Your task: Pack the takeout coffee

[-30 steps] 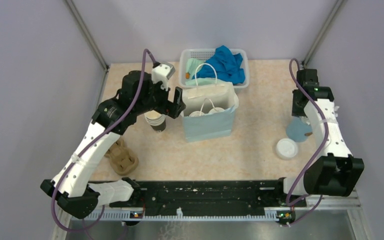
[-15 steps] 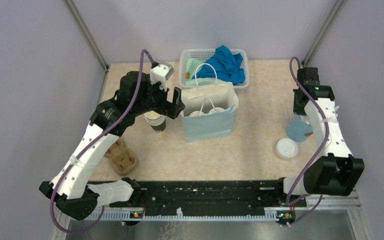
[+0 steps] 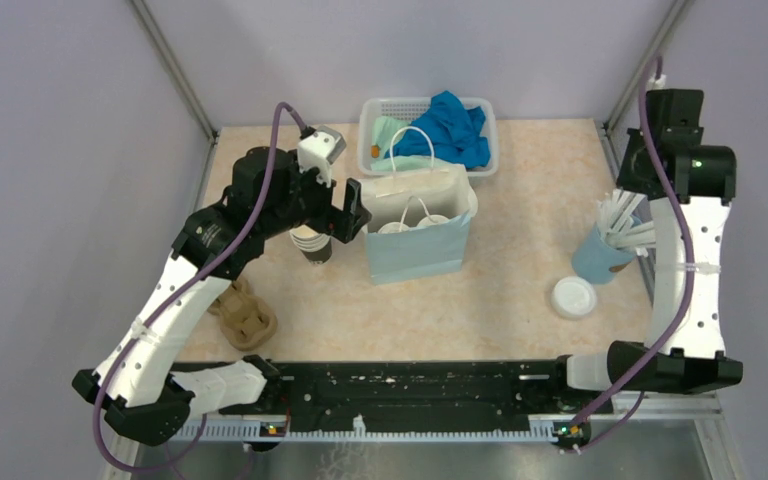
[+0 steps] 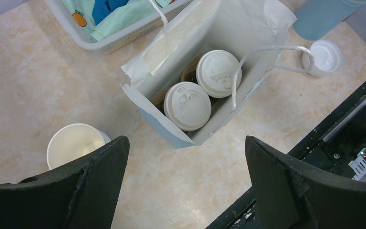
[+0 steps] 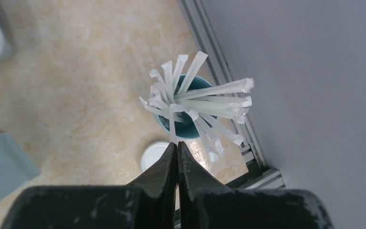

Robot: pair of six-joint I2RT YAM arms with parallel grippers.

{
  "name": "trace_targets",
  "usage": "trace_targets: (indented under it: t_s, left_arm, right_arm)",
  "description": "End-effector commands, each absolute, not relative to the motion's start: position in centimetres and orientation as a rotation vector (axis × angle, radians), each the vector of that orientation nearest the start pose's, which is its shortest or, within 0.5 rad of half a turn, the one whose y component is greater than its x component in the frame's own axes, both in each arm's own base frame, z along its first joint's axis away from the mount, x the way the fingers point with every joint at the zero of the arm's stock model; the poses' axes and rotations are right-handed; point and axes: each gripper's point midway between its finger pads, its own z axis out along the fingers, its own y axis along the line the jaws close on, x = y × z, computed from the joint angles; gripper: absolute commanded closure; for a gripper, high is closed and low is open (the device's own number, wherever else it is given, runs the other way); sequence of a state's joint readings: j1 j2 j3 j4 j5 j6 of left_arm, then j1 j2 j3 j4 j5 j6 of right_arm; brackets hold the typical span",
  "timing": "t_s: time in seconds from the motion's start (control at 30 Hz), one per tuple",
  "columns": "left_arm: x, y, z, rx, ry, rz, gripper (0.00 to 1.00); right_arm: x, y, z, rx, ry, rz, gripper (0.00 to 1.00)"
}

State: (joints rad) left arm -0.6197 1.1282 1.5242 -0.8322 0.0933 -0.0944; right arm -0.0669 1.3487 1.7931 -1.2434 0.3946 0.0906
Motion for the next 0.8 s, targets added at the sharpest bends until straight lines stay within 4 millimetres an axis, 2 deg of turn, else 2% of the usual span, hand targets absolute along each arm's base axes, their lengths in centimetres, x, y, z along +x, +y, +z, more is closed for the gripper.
trace_targets:
  t_s: [0.0,0.13,0.23,0.3,0.4,0.47,0.5,0.53,0.67,0.77]
  left_arm:
    - [24.3,-20.4,38.2,0.587,1.884,-0.58,0.03]
    - [24.2,-20.4,38.3,0.584,1.884,-0.582,0.03]
    - [24.2,-20.4,38.2,0.583,1.887,-0.581,0.03]
    - [24.3,-20.3,38.2,0.581,1.888,-0.58,0.03]
    - [24.3,-20.4,38.3,0.578,1.888,-0.586,0.03]
    - [24.3,-20.4,38.3,0.573,1.888,-0.587,0.03]
    - [24.4,-20.4,38.3,0.572,1.89,-0.585,0.03]
    - [24.4,-20.4,38.3,0.57,1.891,-0.583,0.03]
    - [24.5,-20.1,38.2,0.564,1.897,-0.563,0.03]
    - [24.6,-19.9,38.2,0.556,1.9,-0.55,0.03]
  right_arm:
    - [25.7,-6.6,37.4,0.416,2.261,-0.331,1.0]
    - [24.5,-5.5,40.0,0.424,2.204,-0.241,1.0]
    - [24.3,-4.3,42.0,0.43,2.136,-0.144,1.0]
    - [24.7,-2.9,43.1,0.392,2.107,-0.042,1.0]
    - [26.3,2.0,45.5,0.199,2.029,0.26,1.0]
    - [27.5,5.8,47.9,0.059,1.922,0.498,1.0]
    - [27.5,8.2,48.8,-0.004,1.883,0.659,1.0]
    - [27.8,9.2,49.4,-0.04,1.844,0.728,1.0]
    - [27.3,15.0,51.2,-0.154,1.755,1.052,1.0]
    - [26.6,18.0,52.2,-0.245,1.729,1.193,1.0]
